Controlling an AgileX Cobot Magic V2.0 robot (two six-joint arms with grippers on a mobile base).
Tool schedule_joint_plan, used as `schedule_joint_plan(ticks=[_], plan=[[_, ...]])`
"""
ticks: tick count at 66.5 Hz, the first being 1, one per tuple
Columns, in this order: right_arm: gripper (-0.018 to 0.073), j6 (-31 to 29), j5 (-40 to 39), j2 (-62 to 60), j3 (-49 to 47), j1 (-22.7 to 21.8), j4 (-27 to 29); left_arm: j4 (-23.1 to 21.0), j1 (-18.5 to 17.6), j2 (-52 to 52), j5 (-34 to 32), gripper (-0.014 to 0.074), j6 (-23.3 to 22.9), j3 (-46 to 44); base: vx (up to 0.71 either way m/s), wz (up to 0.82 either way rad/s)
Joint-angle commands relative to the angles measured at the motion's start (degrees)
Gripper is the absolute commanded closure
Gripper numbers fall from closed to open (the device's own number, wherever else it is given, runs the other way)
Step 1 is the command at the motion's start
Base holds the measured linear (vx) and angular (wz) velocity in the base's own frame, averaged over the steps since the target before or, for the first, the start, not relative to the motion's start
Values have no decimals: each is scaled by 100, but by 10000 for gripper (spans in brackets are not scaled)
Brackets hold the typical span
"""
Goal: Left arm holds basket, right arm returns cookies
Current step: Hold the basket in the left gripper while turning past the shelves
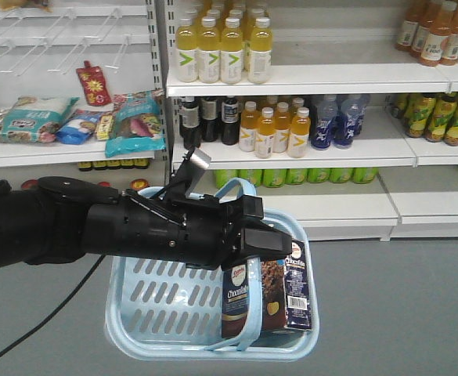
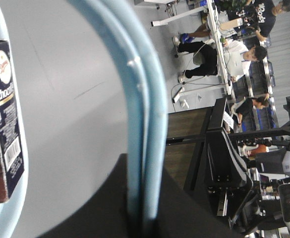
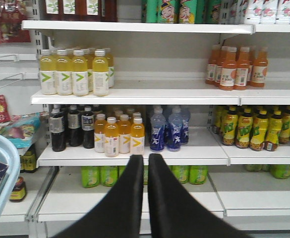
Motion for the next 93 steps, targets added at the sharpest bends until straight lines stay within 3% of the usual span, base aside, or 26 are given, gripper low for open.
schedule_joint_plan(ticks=[1,93], plan=[[565,3,-416,-71,103,-22,-62,-627,-15,-301,326,599,41,-166,36,-32],[565,3,-416,-71,103,-22,-62,-621,-15,-301,326,599,41,-166,23,-74]])
